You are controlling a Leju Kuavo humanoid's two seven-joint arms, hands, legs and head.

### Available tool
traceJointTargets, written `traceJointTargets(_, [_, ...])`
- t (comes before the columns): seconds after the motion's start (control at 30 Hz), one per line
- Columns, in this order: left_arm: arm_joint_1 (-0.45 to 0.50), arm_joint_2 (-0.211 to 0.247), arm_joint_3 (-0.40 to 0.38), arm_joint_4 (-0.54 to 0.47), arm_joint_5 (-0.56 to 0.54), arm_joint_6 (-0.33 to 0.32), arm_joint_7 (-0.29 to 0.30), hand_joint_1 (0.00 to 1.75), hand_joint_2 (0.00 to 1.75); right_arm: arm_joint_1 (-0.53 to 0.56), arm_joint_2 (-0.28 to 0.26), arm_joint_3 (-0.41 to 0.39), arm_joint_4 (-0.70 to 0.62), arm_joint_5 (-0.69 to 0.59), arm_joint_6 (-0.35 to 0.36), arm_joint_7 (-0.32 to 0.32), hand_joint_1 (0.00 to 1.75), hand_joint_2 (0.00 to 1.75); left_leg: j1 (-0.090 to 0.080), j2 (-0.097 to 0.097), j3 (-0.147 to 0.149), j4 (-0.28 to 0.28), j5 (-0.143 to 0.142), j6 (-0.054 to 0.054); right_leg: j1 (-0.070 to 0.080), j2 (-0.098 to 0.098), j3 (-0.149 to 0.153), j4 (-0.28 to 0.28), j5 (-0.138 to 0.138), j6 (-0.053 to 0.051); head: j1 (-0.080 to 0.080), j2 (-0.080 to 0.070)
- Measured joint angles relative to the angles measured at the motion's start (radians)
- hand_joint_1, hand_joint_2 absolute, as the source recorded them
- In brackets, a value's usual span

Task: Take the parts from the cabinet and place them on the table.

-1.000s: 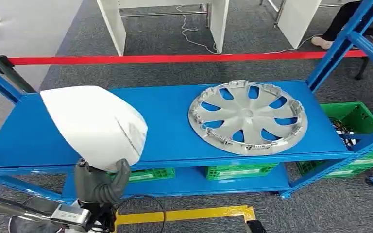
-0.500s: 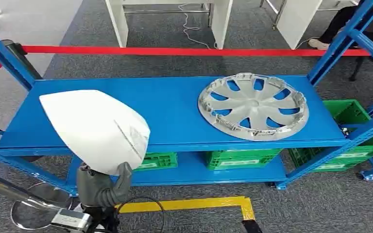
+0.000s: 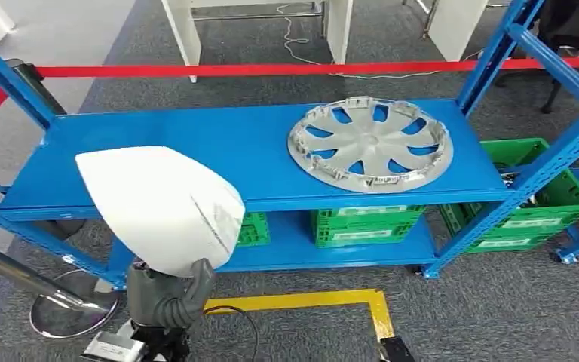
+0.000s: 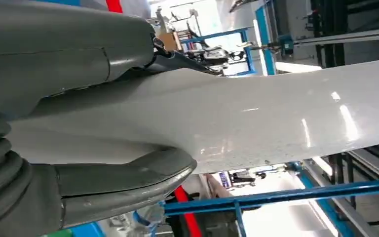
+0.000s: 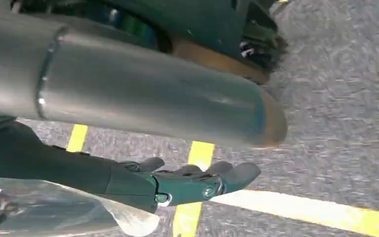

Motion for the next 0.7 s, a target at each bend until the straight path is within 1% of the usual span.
traceJointTargets(0.03, [0.0, 0.0, 0.0, 0.0, 0.0, 0.0, 0.0, 1.75, 1.75, 0.0, 0.0, 0.0, 0.0, 0.0, 0.0, 0.0, 0.0, 0.0, 0.0, 0.0, 0.024, -0.014, 0.032, 0.003, 0.001, -0.001, -0.016, 0.005, 0.007, 0.0, 0.001, 0.0])
traceJointTargets(0.07, [0.0, 0.0, 0.0, 0.0, 0.0, 0.0, 0.0, 1.75, 1.75, 0.0, 0.0, 0.0, 0.0, 0.0, 0.0, 0.0, 0.0, 0.0, -0.001, 0.0, 0.067, -0.071, 0.069, 0.009, 0.003, -0.001, -0.031, 0.011, 0.013, 0.001, 0.0, 0.0])
traceJointTargets(0.1, [0.0, 0.0, 0.0, 0.0, 0.0, 0.0, 0.0, 1.75, 1.75, -0.001, 0.0, 0.0, 0.0, 0.0, -0.001, 0.0, 0.0, 0.0, -0.002, 0.0, 0.126, -0.159, 0.098, 0.018, 0.005, 0.0, -0.042, 0.016, 0.019, 0.001, 0.0, 0.0])
traceJointTargets(0.13, [-0.001, 0.0, 0.0, 0.0, 0.0, 0.0, 0.0, 1.75, 1.75, -0.001, 0.001, 0.0, 0.0, 0.0, -0.001, 0.0, 0.0, 0.0, -0.006, -0.001, 0.186, -0.251, 0.097, 0.029, 0.006, 0.0, -0.049, 0.02, 0.025, 0.003, 0.001, 0.0])
traceJointTargets(0.17, [-0.001, 0.0, -0.001, 0.0, 0.0, 0.0, 0.0, 1.75, 1.75, -0.001, 0.002, 0.0, 0.0, 0.0, -0.001, 0.0, 0.0, 0.0, -0.008, -0.002, 0.222, -0.313, 0.074, 0.038, 0.011, 0.002, -0.055, 0.024, 0.03, 0.009, 0.002, 0.0])
traceJointTargets(0.2, [-0.002, -0.001, -0.001, 0.0, 0.0, 0.0, -0.001, 1.75, 1.75, -0.001, 0.002, 0.0, 0.0, 0.0, 0.0, 0.0, 0.0, 0.0, -0.01, -0.002, 0.225, -0.329, 0.07, 0.038, 0.008, 0.001, -0.06, 0.023, 0.039, 0.016, 0.002, 0.0])
traceJointTargets(0.27, [-0.002, -0.001, 0.0, 0.0, 0.0, 0.0, -0.001, 1.75, 1.75, -0.001, 0.002, 0.001, 0.0, 0.005, -0.002, -0.002, 0.0, 0.0, -0.015, -0.002, 0.214, -0.332, 0.075, 0.044, 0.004, 0.0, -0.069, 0.02, 0.057, 0.029, 0.001, 0.0])
traceJointTargets(0.3, [-0.001, -0.001, -0.001, 0.0, 0.0, -0.001, -0.001, 1.75, 1.75, 0.001, 0.002, 0.002, 0.0, 0.006, -0.003, -0.002, 0.0, 0.0, -0.009, -0.001, 0.202, -0.343, 0.088, 0.048, 0.008, 0.0, -0.076, 0.021, 0.065, 0.038, 0.003, 0.0])
traceJointTargets(0.33, [-0.002, -0.002, -0.002, 0.0, 0.0, -0.002, -0.001, 1.75, 1.75, 0.0, 0.002, 0.002, 0.0, 0.007, -0.006, -0.002, 0.0, 0.0, -0.005, 0.006, 0.195, -0.347, 0.101, 0.053, 0.004, 0.006, -0.083, 0.035, 0.029, 0.04, 0.0, 0.0])
traceJointTargets(0.37, [-0.003, -0.002, -0.002, 0.0, 0.0, -0.002, -0.001, 1.75, 1.75, 0.001, 0.002, 0.002, 0.0, 0.008, -0.008, 0.0, 0.0, 0.0, -0.004, 0.005, 0.179, -0.347, 0.11, 0.061, 0.004, 0.007, -0.104, 0.075, -0.032, 0.044, 0.007, 0.0])
traceJointTargets(0.4, [-0.002, -0.002, -0.002, 0.0, 0.0, -0.002, -0.001, 1.75, 1.75, 0.0, 0.002, 0.003, 0.0, 0.008, -0.008, 0.001, 0.0, 0.0, -0.005, 0.006, 0.168, -0.347, 0.12, 0.064, 0.002, 0.007, -0.12, 0.137, -0.092, 0.046, 0.01, 0.0])
traceJointTargets(0.43, [-0.001, -0.002, -0.003, 0.0, 0.0, -0.002, -0.001, 1.75, 1.75, 0.0, 0.002, 0.003, 0.0, 0.006, -0.009, 0.002, 0.0, 0.0, -0.006, 0.006, 0.153, -0.346, 0.132, 0.065, 0.0, 0.007, -0.135, 0.21, -0.141, 0.051, 0.008, 0.0])
traceJointTargets(0.47, [-0.001, -0.002, -0.002, 0.0, 0.0, -0.002, -0.001, 1.75, 1.75, 0.0, 0.002, 0.003, 0.0, 0.002, -0.012, 0.002, 0.0, 0.0, -0.007, 0.006, 0.137, -0.345, 0.141, 0.065, 0.0, 0.007, -0.148, 0.281, -0.167, 0.054, 0.008, 0.0])
traceJointTargets(0.5, [-0.001, -0.002, -0.002, 0.0, 0.003, -0.003, 0.0, 1.75, 1.75, 0.001, 0.002, 0.003, 0.0, 0.001, -0.014, 0.001, 0.0, 0.0, -0.007, 0.007, 0.121, -0.343, 0.153, 0.064, 0.0, 0.007, -0.149, 0.324, -0.153, 0.058, 0.01, 0.0])
traceJointTargets(0.53, [0.0, -0.002, -0.003, 0.0, 0.011, -0.011, 0.002, 1.75, 1.75, 0.002, 0.002, 0.003, 0.0, -0.005, -0.014, 0.001, 0.0, 0.0, -0.007, 0.007, 0.107, -0.343, 0.161, 0.062, -0.002, 0.007, -0.132, 0.327, -0.11, 0.06, 0.01, 0.0])
traceJointTargets(0.57, [0.001, -0.002, -0.003, 0.0, 0.021, -0.018, 0.004, 1.75, 1.75, 0.004, 0.002, 0.003, 0.0, -0.012, -0.016, 0.0, 0.0, 0.0, -0.006, 0.012, 0.092, -0.34, 0.171, 0.06, -0.004, 0.006, -0.103, 0.302, -0.052, 0.062, 0.01, 0.0])
traceJointTargets(0.6, [0.001, -0.002, -0.003, 0.0, 0.022, -0.022, 0.008, 1.75, 1.75, 0.004, 0.002, 0.002, 0.0, -0.017, -0.017, -0.003, 0.0, 0.0, -0.006, 0.02, 0.078, -0.335, 0.178, 0.058, -0.004, -0.001, -0.061, 0.249, -0.011, 0.064, 0.01, 0.0])
traceJointTargets(0.63, [0.001, -0.002, -0.003, 0.0, 0.026, -0.024, 0.011, 1.75, 1.75, 0.003, 0.002, 0.002, 0.0, -0.018, -0.018, -0.007, 0.0, 0.0, -0.005, 0.021, 0.069, -0.328, 0.182, 0.053, -0.005, -0.021, -0.002, 0.168, -0.007, 0.065, 0.011, 0.0])
traceJointTargets(0.67, [0.003, -0.002, -0.003, 0.0, 0.028, -0.024, 0.012, 1.75, 1.75, 0.0, 0.003, 0.002, -0.001, -0.019, -0.018, -0.011, 0.0, 0.0, -0.011, 0.024, 0.066, -0.317, 0.185, 0.048, -0.003, -0.058, 0.072, 0.062, -0.044, 0.067, 0.012, 0.0])
traceJointTargets(0.7, [0.004, -0.002, -0.002, -0.001, 0.029, -0.024, 0.013, 1.75, 1.75, -0.003, 0.003, 0.002, -0.001, -0.022, -0.018, -0.012, 0.0, 0.0, -0.013, 0.035, 0.062, -0.309, 0.188, 0.042, 0.002, -0.055, 0.111, -0.01, -0.078, 0.053, 0.01, 0.0])
